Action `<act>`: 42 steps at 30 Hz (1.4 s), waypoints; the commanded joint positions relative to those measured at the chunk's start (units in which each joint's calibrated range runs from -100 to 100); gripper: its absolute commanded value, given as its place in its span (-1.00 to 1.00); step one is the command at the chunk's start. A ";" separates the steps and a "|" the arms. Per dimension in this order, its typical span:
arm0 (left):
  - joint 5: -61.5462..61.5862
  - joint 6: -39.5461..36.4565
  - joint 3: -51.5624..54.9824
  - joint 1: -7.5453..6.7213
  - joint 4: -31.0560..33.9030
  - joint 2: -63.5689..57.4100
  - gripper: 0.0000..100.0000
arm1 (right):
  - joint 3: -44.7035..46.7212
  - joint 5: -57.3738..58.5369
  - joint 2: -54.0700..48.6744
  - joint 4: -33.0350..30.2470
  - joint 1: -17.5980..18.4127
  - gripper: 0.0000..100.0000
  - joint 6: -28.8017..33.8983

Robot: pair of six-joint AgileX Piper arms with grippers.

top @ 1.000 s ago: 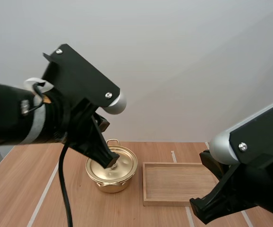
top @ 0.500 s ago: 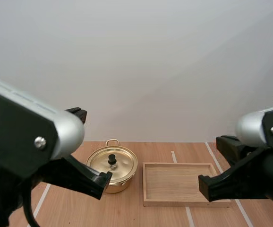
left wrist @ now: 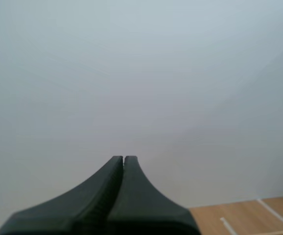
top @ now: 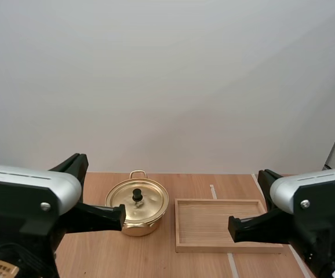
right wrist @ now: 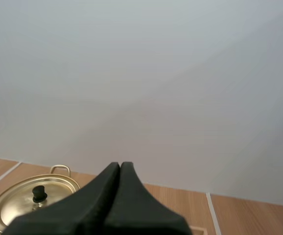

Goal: Open the lid, put the grape in the pot, and close it

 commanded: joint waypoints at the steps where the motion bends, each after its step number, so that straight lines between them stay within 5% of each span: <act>1: 2.67 -0.74 1.97 0.48 2.35 -0.21 -0.97 | 2.61 -3.76 -0.35 1.12 -1.74 -1.00 0.28; 5: 2.69 -0.74 5.08 0.48 2.35 -0.21 -0.97 | 2.78 -4.59 -0.35 0.31 -2.16 -1.00 0.28; 13: -22.24 -0.65 19.76 0.48 2.48 -0.21 -0.97 | 18.03 -30.53 -0.35 -0.64 -2.16 -1.00 0.28; 23: -24.37 -0.94 30.25 0.48 2.48 -2.25 -0.97 | 34.63 -37.37 -0.35 -0.73 -4.24 -1.00 0.28; 42: -9.18 -1.24 31.29 0.40 2.48 -3.62 -0.97 | 34.63 -20.84 -0.35 0.69 -5.93 -1.00 0.28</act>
